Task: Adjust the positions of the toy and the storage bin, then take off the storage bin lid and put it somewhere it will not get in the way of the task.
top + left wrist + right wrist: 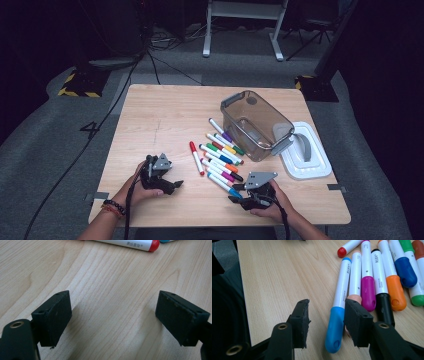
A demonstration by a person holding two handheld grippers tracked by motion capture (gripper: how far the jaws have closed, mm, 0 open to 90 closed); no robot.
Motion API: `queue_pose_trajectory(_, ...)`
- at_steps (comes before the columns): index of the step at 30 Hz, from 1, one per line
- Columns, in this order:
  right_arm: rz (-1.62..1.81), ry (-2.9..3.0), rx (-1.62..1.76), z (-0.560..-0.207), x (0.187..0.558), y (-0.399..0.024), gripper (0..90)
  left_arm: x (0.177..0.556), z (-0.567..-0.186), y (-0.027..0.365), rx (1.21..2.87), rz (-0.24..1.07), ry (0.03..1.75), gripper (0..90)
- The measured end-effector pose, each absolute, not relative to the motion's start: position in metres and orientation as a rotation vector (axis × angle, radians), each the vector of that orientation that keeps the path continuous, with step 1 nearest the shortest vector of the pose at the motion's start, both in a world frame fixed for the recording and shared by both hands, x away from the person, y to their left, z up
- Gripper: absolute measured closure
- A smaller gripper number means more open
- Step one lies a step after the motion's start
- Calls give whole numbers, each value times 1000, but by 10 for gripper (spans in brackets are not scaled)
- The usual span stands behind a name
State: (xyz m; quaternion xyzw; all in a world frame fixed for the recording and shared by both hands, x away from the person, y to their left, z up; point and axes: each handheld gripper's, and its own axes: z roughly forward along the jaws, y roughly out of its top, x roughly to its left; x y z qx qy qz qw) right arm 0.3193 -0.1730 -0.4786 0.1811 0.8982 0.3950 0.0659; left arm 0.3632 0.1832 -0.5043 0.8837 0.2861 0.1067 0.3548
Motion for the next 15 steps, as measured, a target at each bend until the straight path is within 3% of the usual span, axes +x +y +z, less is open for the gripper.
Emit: queue_pose_trajectory(15,1145,2727,543,-486,325,-165,560,363,-504,183,2284,276,739,141)
